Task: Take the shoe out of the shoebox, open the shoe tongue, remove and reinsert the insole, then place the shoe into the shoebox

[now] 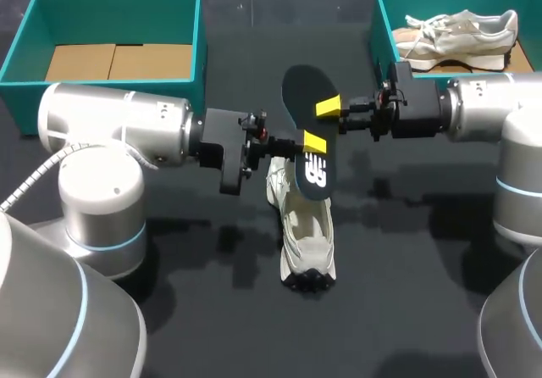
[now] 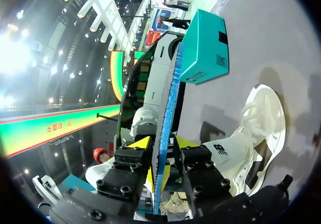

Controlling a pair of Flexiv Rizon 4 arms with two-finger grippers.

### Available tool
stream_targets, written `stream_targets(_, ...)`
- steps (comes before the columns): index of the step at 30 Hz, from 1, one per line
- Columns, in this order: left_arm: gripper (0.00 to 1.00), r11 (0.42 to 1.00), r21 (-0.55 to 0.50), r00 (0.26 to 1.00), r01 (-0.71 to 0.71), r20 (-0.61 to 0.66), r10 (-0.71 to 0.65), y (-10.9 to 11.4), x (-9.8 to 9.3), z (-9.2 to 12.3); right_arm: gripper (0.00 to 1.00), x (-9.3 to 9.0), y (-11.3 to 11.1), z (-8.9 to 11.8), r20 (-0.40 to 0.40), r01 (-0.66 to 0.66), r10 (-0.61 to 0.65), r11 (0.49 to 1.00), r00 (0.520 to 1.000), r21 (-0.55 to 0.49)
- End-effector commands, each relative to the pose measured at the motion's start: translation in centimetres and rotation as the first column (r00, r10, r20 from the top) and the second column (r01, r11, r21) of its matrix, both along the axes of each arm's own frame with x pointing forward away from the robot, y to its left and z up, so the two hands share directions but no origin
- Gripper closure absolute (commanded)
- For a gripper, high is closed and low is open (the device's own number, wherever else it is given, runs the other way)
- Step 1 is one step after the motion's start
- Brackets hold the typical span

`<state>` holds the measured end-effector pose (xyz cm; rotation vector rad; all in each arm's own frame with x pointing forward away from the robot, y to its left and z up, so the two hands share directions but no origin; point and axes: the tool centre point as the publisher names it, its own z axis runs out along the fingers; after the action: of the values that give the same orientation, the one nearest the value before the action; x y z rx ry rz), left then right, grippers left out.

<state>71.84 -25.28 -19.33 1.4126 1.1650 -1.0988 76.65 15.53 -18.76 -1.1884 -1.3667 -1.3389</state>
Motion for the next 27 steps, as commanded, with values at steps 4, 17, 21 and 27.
stream_targets(4, 1.00, 1.000, 0.006, 1.000, -0.011, 0.007, 0.011, -0.5, 0.0, -0.4, 1.00, -0.1, 0.1, -0.1, -0.001, 0.005, -0.005, 1.000, 1.000, -0.001)
stream_targets(17, 0.00, 1.000, 0.003, 0.999, -0.023, -0.032, 0.023, 1.6, -0.4, 0.1, 1.00, -0.3, -0.4, -0.2, -0.002, 0.008, -0.008, 1.000, 1.000, 0.001)
stream_targets(21, 0.00, 0.999, 0.020, 0.998, -0.031, -0.058, 0.032, 3.9, -0.5, 0.6, 1.00, -0.5, -0.8, -0.4, -0.009, 0.006, -0.006, 1.000, 1.000, 0.003)
stream_targets(27, 0.00, 0.998, 0.039, 0.994, -0.053, -0.094, 0.057, 7.1, 0.0, 1.5, 1.00, -0.8, -1.3, -0.9, -0.029, 0.005, -0.005, 1.000, 1.000, -0.006)
